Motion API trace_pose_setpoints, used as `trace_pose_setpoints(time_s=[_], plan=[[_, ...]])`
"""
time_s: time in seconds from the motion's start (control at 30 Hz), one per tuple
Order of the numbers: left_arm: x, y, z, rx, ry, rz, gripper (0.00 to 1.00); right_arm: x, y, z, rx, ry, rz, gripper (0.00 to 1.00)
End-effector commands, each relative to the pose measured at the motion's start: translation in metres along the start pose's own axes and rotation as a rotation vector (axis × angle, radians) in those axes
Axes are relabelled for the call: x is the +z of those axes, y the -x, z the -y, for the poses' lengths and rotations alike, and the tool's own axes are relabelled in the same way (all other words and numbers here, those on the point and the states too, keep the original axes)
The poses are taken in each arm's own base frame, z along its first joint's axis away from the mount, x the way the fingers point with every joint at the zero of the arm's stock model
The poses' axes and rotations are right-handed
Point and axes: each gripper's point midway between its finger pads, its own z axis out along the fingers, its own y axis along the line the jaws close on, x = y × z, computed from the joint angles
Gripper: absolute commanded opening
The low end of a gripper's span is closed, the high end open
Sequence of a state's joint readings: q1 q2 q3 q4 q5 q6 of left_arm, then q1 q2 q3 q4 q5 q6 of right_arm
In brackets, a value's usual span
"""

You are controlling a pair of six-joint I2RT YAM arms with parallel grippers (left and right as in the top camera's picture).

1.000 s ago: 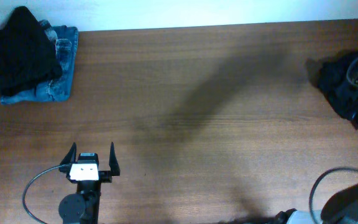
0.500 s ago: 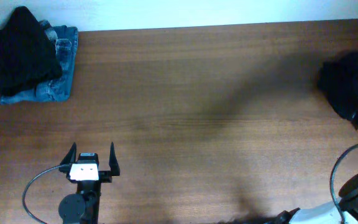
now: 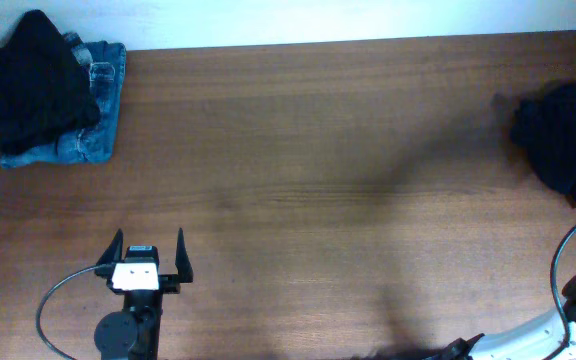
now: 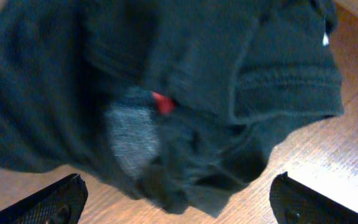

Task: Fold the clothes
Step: 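Reach the right gripper to the dark clothing pile at right, then grasp a black garment with the right gripper and lift it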

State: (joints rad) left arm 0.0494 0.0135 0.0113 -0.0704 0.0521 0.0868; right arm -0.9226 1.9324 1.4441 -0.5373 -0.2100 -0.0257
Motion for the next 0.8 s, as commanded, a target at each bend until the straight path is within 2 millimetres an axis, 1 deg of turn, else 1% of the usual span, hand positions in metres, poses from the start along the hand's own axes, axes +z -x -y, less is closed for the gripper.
trace_pose_setpoints(time_s=[0.0, 0.1, 0.2, 0.27, 0.37, 0.57, 0.7, 0.73, 0.77], plan=[[0.000, -0.001, 0.001, 0.012, -0.005, 0.000, 0.99, 0.010, 0.000, 0.016, 0.011, -0.075, -0.013, 0.99], [0.000, -0.001, 0.001, 0.012, -0.005, 0.000, 0.99, 0.019, -0.006, 0.016, 0.014, -0.071, -0.033, 0.98], [0.000, -0.001, 0.001, 0.012, -0.005, 0.000, 0.99, 0.022, -0.007, 0.016, 0.015, -0.063, -0.036, 0.80], [0.000, -0.001, 0.001, 0.012, -0.005, 0.000, 0.99, 0.022, -0.006, 0.016, 0.014, -0.063, -0.033, 0.70], [0.000, -0.001, 0.001, 0.012, -0.005, 0.000, 0.99, 0.022, -0.005, 0.015, 0.013, -0.055, -0.029, 0.46], [0.000, -0.001, 0.001, 0.012, -0.005, 0.000, 0.99, 0.022, 0.000, -0.005, 0.011, 0.059, -0.010, 0.04], [0.000, -0.001, 0.001, 0.012, -0.005, 0.000, 0.99, 0.021, 0.000, -0.012, 0.021, 0.101, -0.009, 0.04], [0.000, -0.001, 0.001, 0.012, -0.005, 0.000, 0.99, 0.019, 0.001, -0.015, 0.041, 0.114, -0.007, 0.04], [0.000, -0.001, 0.001, 0.012, -0.005, 0.000, 0.99, 0.014, 0.005, -0.021, 0.087, 0.147, 0.002, 0.04]])
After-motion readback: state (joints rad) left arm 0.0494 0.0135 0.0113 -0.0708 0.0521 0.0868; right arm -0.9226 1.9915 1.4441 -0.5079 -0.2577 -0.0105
